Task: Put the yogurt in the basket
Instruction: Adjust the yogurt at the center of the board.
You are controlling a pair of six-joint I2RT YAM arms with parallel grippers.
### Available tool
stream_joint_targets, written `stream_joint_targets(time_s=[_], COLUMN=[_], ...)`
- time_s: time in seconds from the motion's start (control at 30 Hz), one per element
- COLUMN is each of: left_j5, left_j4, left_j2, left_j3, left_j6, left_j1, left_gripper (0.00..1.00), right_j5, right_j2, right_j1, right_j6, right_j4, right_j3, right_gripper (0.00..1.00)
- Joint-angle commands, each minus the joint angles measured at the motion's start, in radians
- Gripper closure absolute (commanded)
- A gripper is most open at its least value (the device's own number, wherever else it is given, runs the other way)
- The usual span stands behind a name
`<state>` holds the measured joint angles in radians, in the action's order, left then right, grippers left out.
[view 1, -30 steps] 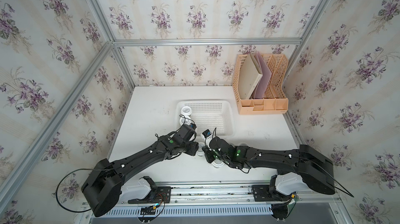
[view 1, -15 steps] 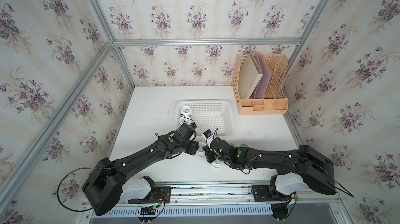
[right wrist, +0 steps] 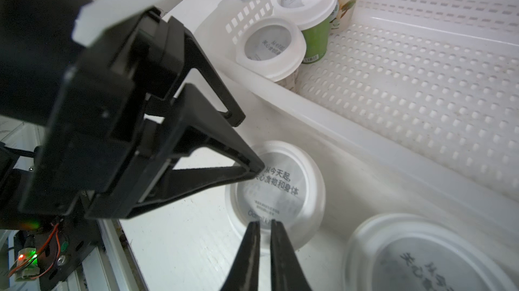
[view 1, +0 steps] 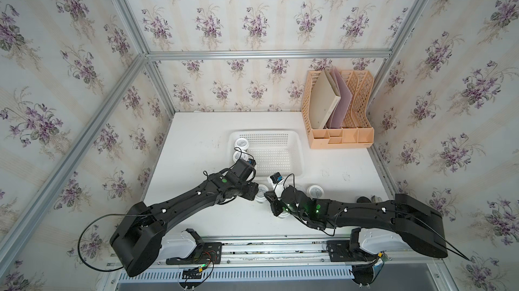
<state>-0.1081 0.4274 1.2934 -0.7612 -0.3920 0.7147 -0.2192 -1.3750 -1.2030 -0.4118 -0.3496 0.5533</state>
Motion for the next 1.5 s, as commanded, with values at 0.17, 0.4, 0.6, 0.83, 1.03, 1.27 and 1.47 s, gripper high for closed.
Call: stream_joint_targets(time_s=[0.17, 0.4, 0.6, 0.83, 1.03, 1.27, 1.47], left_j5=[0.001, -0.005, -0.007, -0.010, -0.010, -0.008, -0.012], left_j4=[0.027, 0.026, 0.024, 0.025, 0.024, 0.028, 0.028], left_j2=[0.003, 0.008, 0.005, 0.010, 0.010, 0.009, 0.014], left_j3=[-0.003, -0.004, -0.002, -0.003, -0.004, -0.003, -0.006], left_j6=[0.018, 0.019, 0.018, 0.021, 0.022, 0.021, 0.022], left_j1=[0.000, 0.000, -0.001, -0.003, -0.005, -0.004, -0.005], left_gripper=[0.40, 0.40, 0.40, 0.40, 0.40, 0.40, 0.40], right_j5=[-0.056, -0.080, -0.076, -0.066, -0.069, -0.051, -0.071], right_j2=[-0.062, -0.081, -0.099, -0.101, -0.102, -0.113, -0.117], right_j1=[-0.047, -0.052, -0.053, -0.053, -0.053, -0.053, -0.053], right_j6=[0.006, -0.007, -0.024, -0.039, -0.042, -0.079, -0.098], right_j4=[-0.087, -0.078, -0.072, -0.074, -0.072, -0.097, -0.088], right_j3=[0.027, 0.030, 0.036, 0.033, 0.031, 0.014, 0.012], right_gripper=[0.86, 0.86, 0.86, 0.87, 0.87, 0.87, 0.87])
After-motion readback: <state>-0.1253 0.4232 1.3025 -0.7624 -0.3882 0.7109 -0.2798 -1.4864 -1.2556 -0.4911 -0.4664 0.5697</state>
